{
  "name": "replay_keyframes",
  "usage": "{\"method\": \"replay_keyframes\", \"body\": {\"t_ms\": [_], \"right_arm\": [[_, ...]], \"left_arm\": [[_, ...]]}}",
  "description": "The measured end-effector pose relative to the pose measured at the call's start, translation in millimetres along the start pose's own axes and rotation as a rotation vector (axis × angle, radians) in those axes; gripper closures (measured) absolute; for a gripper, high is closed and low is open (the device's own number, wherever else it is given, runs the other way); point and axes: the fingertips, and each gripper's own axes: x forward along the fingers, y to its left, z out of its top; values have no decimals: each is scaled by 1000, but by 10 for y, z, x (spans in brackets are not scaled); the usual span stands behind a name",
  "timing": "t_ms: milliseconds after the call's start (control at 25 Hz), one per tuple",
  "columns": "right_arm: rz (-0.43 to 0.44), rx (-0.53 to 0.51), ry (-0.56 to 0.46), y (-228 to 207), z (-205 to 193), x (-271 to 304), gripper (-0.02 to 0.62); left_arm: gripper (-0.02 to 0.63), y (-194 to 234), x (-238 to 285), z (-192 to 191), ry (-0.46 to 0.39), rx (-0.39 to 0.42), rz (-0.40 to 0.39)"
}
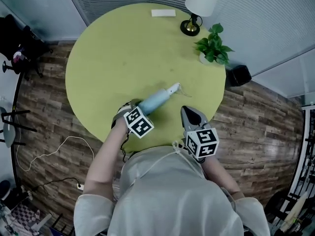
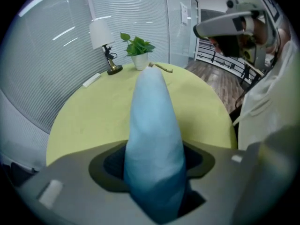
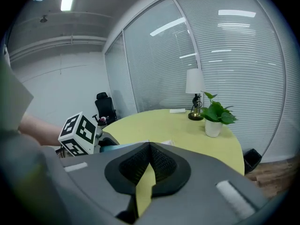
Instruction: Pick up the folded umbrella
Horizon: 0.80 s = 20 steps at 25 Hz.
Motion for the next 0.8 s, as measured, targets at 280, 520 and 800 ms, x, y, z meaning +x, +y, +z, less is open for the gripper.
{"method": "replay_keyframes", "body": {"t_ms": [280, 520, 800], "right_arm": [[42, -42, -80, -41, 382, -197, 595], [85, -80, -136, -21, 669, -296, 595], [157, -125, -184, 160, 881, -341, 595]], "left_arm": [[308, 135, -641, 460, -205, -234, 127], [308, 327, -1275, 764, -418, -372, 286], [308, 620, -2095, 860, -703, -549, 467]]}}
